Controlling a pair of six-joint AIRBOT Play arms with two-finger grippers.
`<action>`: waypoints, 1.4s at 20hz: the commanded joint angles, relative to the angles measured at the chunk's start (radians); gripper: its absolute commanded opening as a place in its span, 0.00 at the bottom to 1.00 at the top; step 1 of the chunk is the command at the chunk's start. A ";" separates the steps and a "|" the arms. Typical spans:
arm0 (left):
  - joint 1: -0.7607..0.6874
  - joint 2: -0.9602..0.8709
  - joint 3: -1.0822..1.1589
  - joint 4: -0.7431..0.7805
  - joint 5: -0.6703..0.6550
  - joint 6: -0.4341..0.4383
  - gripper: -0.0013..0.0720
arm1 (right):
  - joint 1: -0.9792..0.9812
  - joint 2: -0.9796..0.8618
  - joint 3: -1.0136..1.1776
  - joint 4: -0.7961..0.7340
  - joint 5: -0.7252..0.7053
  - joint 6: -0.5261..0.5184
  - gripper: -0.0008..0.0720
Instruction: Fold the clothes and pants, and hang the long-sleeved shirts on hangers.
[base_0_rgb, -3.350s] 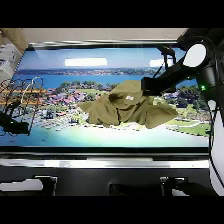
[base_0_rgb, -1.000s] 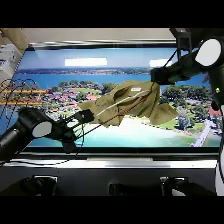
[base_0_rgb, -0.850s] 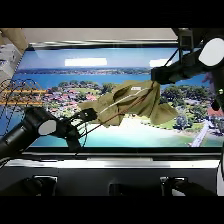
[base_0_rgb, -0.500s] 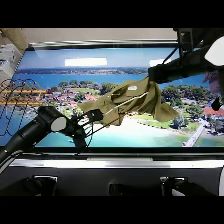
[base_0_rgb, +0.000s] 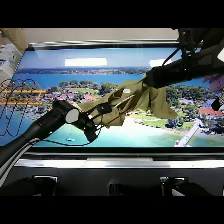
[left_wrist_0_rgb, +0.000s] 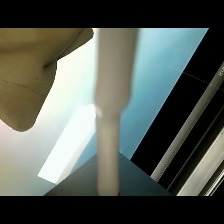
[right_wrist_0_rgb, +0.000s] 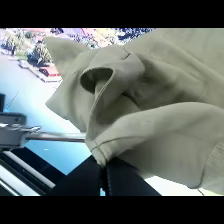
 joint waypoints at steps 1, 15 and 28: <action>0.000 -0.050 0.019 -0.008 0.022 -0.004 0.05 | 0.001 0.006 0.000 0.017 0.036 -0.004 0.05; -0.055 -0.052 0.027 0.012 0.193 0.044 0.05 | 0.000 -0.021 0.000 -0.011 0.034 0.128 0.88; -0.055 -0.052 0.027 0.011 0.189 0.108 0.05 | -0.769 -0.177 0.152 -0.086 0.237 -0.126 0.80</action>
